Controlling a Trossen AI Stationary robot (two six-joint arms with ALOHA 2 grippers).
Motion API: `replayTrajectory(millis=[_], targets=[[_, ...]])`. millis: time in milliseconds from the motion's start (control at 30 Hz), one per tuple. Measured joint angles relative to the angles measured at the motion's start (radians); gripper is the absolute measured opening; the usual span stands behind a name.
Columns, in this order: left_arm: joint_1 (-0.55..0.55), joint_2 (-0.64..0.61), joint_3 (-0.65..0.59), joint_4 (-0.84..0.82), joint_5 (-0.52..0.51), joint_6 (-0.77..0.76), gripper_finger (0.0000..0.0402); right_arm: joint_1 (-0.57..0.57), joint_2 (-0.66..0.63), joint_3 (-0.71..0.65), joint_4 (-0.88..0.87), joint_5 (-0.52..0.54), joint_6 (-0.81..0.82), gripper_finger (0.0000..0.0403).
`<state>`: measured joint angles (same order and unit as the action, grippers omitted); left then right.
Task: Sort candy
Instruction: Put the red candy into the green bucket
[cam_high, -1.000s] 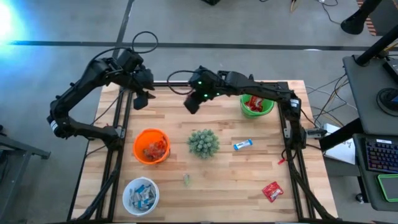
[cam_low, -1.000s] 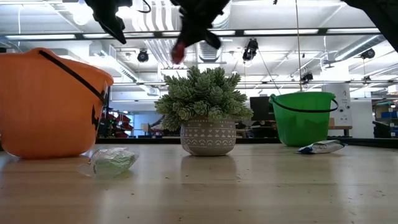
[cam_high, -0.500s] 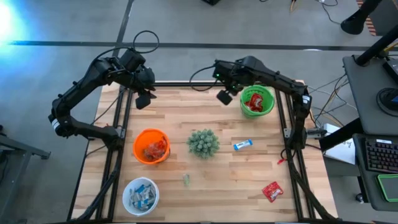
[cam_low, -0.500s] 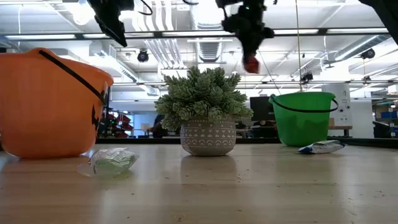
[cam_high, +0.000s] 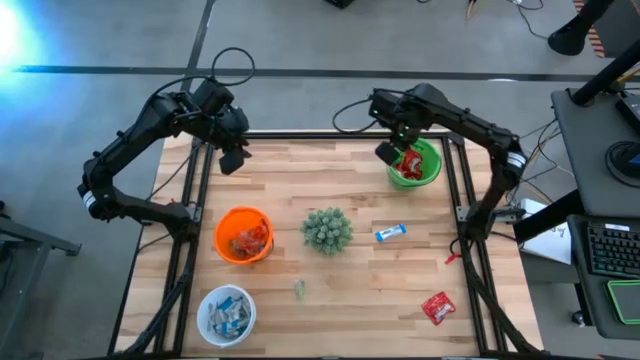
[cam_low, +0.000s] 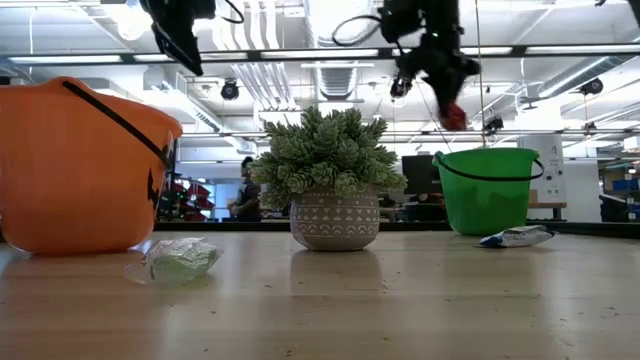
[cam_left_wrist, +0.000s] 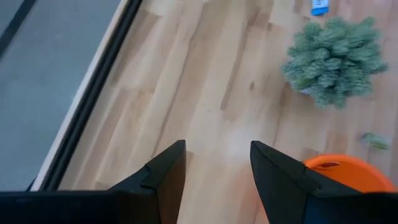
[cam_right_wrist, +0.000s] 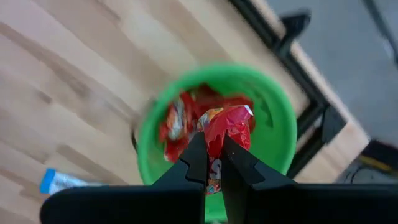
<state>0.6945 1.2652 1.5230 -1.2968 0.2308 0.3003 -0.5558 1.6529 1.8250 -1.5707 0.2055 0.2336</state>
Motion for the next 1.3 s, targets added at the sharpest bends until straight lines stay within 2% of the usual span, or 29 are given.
replayTrajectory(millis=[233,467,967,1200,1300], targets=[[0.0,0.0,0.0,0.0,-0.134,-0.063,0.0162,-0.028,-0.099,-0.222,0.01,-0.003,-0.032,0.0013],[0.0,0.0,0.0,0.001,-0.137,-0.086,0.0162,-0.028,-0.134,-0.356,0.107,0.004,-0.072,0.0013],[0.0,0.014,0.0,-0.017,-0.144,-0.101,0.0162,-0.028,-0.144,-0.361,0.117,0.005,-0.117,0.0103],[0.0,0.028,0.0,-0.018,-0.143,-0.083,0.0162,-0.023,-0.162,-0.302,0.046,-0.003,-0.043,0.012],[0.0,0.028,0.0,-0.019,-0.143,-0.064,0.0162,-0.006,-0.163,-0.24,0.027,-0.051,-0.014,0.012]])
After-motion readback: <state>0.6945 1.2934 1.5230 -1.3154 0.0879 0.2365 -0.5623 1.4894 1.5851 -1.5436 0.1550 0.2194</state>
